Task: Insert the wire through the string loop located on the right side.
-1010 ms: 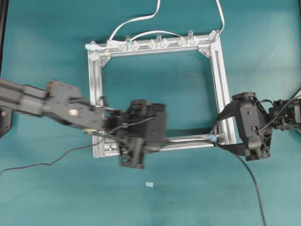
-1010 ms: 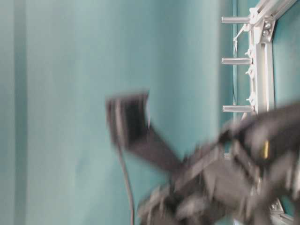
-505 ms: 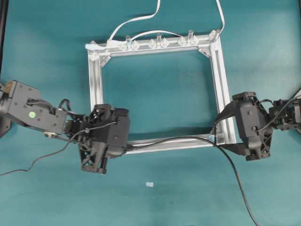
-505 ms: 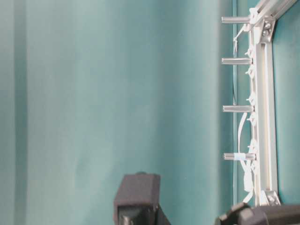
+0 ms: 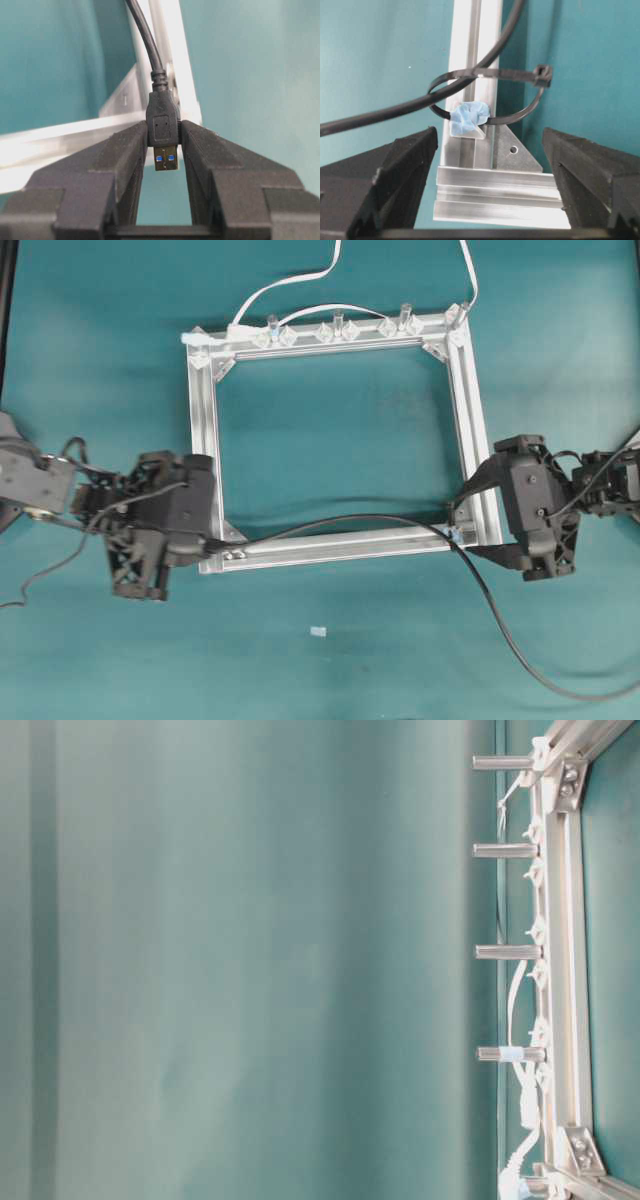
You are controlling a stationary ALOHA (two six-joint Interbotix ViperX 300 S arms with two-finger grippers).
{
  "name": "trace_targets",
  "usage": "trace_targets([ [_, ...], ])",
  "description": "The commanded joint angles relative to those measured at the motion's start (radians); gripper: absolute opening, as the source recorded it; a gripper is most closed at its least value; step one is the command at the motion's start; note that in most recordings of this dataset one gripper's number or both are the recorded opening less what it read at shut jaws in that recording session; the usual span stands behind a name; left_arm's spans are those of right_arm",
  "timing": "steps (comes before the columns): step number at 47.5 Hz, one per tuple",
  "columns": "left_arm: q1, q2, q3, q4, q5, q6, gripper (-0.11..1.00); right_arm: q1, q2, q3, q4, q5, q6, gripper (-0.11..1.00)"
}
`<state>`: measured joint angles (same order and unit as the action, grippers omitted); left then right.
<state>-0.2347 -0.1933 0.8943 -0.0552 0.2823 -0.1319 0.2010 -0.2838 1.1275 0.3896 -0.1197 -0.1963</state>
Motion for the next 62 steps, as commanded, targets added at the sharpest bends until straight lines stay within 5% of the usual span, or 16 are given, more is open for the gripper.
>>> trace_targets([
  [1, -0.021, -0.063, 0.011, -0.003, 0.029, -0.015, 0.27, 0.003, -0.012, -0.017, 0.002, -0.003, 0.002, 0.94],
  [28, -0.084, -0.084, 0.032, -0.003, 0.103, -0.020, 0.27, 0.002, -0.012, -0.028, 0.002, -0.005, 0.002, 0.94],
  [41, -0.083, -0.084, 0.069, -0.002, 0.143, -0.114, 0.27, 0.002, -0.012, -0.028, 0.002, -0.003, 0.002, 0.94],
  [50, -0.083, -0.083, 0.069, 0.002, 0.143, -0.121, 0.27, 0.002, -0.011, -0.028, 0.002, -0.003, 0.002, 0.94],
  [59, -0.084, -0.083, 0.069, 0.003, 0.153, -0.121, 0.76, 0.002, -0.011, -0.029, 0.002, -0.005, 0.002, 0.94],
  [62, -0.084, -0.083, 0.071, 0.003, 0.153, -0.120, 0.76, 0.002, -0.011, -0.028, 0.002, -0.006, 0.002, 0.94],
])
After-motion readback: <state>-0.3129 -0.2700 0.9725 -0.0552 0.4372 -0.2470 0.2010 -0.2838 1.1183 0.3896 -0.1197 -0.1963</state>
